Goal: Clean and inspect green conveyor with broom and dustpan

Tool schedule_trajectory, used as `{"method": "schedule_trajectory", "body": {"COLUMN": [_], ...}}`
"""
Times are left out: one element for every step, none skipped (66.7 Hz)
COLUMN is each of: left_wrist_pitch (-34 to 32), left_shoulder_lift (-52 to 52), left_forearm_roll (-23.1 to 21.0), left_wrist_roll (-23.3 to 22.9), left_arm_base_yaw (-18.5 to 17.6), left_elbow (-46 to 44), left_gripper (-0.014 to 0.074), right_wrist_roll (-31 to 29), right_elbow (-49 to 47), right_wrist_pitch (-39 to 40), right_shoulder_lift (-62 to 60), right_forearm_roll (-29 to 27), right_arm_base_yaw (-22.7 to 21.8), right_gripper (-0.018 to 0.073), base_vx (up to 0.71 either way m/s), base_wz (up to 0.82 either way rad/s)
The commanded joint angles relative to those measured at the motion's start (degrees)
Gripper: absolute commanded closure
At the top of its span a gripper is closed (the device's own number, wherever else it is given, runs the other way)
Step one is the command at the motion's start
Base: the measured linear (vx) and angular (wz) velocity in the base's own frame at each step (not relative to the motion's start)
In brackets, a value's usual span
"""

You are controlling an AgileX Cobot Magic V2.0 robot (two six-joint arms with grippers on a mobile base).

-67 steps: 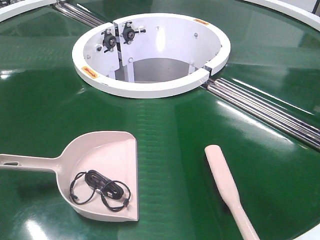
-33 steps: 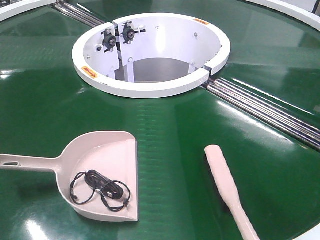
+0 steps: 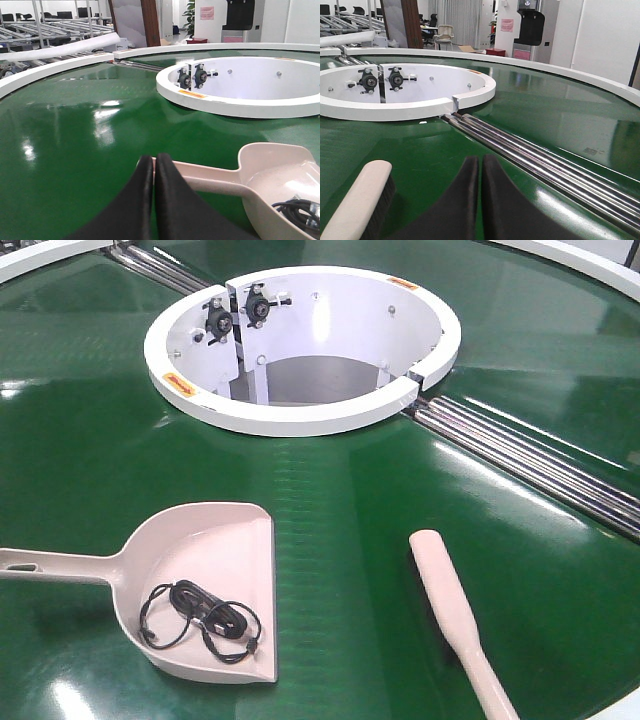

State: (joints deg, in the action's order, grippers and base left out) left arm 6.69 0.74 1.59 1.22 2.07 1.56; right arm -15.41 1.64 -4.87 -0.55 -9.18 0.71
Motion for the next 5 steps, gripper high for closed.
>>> {"method": "schedule_trajectory", "body": {"left_wrist_pitch": [-4.1, -4.1, -4.1, -4.1, -4.1], "left_shoulder_lift": [0.8, 0.8, 0.8, 0.8, 0.8], "left_forearm_roll": [-0.2, -0.2, -0.2, -0.2, -0.2], "left_wrist_roll": [-0.4, -0.4, -0.4, -0.4, -0.4], "left_arm_base_yaw": [0.0, 0.0, 0.0, 0.0, 0.0], "left_elbow": [1.3, 1.3, 1.3, 1.3, 1.3], "left_gripper": [0.0619, 0.0619, 0.0619, 0.0619, 0.0619], "right_wrist_roll": [0.2, 0.2, 0.2, 0.2, 0.2], "right_elbow": [0.7, 0.7, 0.7, 0.7, 0.7], "right_wrist_pitch": [4.2, 4.2, 4.2, 4.2, 4.2], "right_shoulder_lift": [-0.5, -0.5, -0.5, -0.5, -0.5], "right_forearm_roll": [0.1, 0.1, 0.1, 0.1, 0.1], "right_arm_base_yaw": [-0.3, -0.3, -0.3, -0.3, -0.3], "right_gripper": [0.0564, 0.0564, 0.0564, 0.0564, 0.0564], "base_vx": [0.00, 0.00, 0.00, 0.00, 0.00], "base_wz": [0.00, 0.00, 0.00, 0.00, 0.00]}}
